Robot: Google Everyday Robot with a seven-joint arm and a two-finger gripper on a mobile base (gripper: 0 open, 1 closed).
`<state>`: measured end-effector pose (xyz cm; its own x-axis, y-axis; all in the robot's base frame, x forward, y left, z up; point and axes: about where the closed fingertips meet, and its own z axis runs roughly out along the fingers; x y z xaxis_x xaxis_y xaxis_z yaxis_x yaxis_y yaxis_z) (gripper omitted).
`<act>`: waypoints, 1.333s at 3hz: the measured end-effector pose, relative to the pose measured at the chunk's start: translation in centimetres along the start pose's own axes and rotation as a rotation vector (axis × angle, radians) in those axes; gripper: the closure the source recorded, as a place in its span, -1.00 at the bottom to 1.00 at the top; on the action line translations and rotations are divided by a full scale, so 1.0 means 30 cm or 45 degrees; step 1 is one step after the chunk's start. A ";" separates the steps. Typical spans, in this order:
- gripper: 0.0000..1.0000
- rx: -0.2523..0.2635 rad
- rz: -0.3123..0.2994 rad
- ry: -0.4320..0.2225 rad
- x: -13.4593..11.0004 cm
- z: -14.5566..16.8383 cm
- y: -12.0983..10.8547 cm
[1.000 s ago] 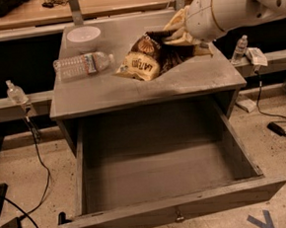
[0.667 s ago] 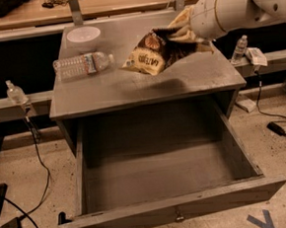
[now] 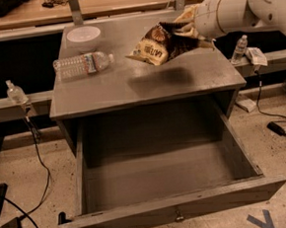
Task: Pick brown chip bag from top drawer and place on counter
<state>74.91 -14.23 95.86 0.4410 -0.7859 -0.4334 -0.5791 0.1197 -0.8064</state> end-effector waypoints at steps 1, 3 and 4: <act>0.22 0.059 -0.051 0.046 0.016 0.053 -0.021; -0.86 0.064 -0.055 0.044 0.011 0.075 -0.020; -1.00 0.061 -0.055 0.041 0.008 0.081 -0.017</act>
Offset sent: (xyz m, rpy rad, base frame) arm 0.0168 0.0051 -0.0033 -0.0280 -0.0560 -0.0331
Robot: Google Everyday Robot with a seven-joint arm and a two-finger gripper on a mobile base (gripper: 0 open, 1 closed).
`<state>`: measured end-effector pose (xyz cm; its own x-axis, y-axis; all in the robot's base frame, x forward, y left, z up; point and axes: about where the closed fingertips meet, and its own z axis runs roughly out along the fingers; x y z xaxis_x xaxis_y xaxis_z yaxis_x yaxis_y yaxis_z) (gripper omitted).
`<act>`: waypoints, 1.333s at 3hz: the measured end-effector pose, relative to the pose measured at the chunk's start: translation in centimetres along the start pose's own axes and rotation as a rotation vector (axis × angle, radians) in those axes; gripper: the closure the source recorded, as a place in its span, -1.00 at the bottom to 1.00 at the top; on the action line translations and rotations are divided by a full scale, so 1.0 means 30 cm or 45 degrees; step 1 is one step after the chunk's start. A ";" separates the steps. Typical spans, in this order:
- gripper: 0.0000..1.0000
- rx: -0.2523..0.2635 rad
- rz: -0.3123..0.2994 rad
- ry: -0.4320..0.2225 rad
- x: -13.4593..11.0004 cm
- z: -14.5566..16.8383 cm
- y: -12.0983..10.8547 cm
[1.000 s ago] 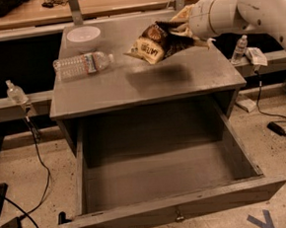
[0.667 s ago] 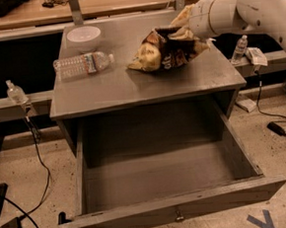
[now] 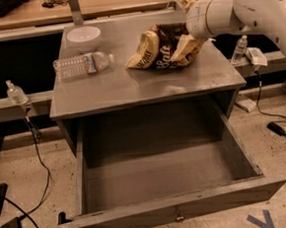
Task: Pick brown chip bag from top drawer and place on counter
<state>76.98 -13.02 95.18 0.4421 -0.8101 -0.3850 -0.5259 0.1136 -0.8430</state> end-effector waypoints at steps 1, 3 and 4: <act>-1.00 -0.005 0.011 -0.043 -0.002 -0.039 -0.025; -1.00 0.148 0.039 0.092 0.022 -0.301 -0.174; -1.00 0.194 0.073 0.094 0.011 -0.295 -0.199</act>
Offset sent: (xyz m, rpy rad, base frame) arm -0.0294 -0.0598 0.0726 0.0371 -0.0663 -0.0212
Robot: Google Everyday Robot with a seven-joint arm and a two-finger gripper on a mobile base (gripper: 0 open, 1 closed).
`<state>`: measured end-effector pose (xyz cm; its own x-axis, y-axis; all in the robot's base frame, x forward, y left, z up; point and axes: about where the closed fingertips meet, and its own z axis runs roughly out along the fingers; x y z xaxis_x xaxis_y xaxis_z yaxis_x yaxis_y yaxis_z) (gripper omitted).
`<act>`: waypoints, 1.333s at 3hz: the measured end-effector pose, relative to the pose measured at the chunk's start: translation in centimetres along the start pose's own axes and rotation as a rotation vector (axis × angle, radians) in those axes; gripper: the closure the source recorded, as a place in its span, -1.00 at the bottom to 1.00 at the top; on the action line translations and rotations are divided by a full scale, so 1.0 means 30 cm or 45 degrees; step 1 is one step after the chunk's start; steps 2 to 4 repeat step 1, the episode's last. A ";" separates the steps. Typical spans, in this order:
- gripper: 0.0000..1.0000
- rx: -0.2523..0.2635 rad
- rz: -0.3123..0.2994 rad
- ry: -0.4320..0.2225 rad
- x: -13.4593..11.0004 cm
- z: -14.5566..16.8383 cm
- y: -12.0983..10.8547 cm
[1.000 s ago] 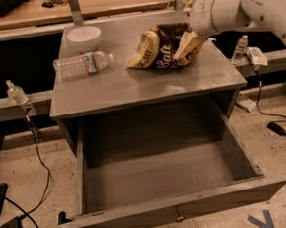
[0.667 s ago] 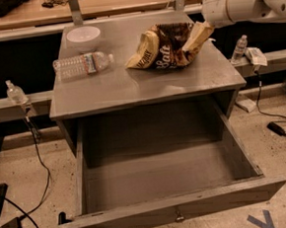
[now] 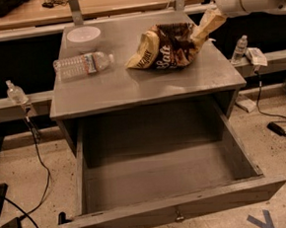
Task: Pick brown chip bag from top drawer and place on counter
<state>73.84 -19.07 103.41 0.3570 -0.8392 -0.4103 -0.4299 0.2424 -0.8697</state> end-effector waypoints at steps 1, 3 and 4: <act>-1.00 0.000 0.000 0.000 0.000 0.000 0.000; -1.00 0.000 0.000 0.000 0.000 0.000 0.000; -1.00 0.000 0.000 0.000 0.000 0.000 0.000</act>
Offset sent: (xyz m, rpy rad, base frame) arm 0.0000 0.0000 0.0000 0.0000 0.0000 0.0000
